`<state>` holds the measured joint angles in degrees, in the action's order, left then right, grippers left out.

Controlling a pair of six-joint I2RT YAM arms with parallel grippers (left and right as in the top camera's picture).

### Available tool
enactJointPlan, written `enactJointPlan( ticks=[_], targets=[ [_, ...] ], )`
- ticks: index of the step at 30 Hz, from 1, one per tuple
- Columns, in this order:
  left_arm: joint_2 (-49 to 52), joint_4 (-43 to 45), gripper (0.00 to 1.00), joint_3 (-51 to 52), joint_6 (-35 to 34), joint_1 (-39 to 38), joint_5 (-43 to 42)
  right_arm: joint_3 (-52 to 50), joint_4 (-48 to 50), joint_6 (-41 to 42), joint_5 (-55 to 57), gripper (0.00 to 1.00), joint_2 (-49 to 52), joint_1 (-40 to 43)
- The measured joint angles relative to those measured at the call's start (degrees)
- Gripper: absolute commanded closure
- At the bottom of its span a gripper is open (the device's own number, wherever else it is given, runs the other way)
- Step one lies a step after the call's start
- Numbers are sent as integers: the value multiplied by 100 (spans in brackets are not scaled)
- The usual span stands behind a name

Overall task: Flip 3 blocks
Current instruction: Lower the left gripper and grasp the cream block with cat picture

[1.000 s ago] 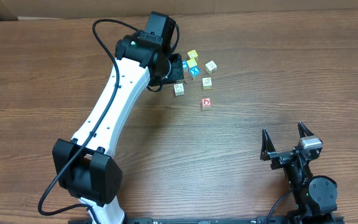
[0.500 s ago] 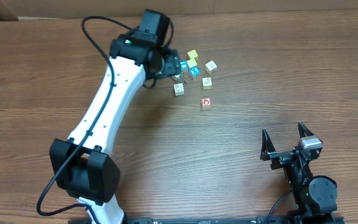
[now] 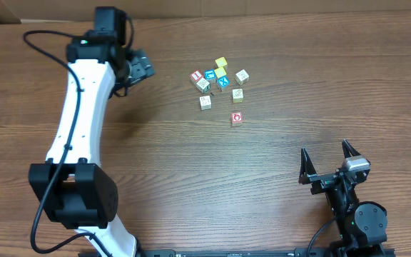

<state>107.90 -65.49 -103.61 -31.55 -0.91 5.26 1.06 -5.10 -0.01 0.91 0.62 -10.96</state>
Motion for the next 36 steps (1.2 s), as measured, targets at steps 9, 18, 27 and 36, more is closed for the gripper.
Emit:
enactJointPlan(
  ticks=[9,18,27,36],
  targets=[
    [0,-181,68,2,387,-94,-481,0,0,-2,2,0,0,0],
    [90,-208,11,2,498,-286,-1137,0,2,-2,2,0,0,0],
    [1198,284,18,9,516,-1246,-1412,0,-4,0,0,0,0,0],
    [1869,1043,28,20,389,-2006,-1106,0,0,0,2,0,0,0]
  ],
)
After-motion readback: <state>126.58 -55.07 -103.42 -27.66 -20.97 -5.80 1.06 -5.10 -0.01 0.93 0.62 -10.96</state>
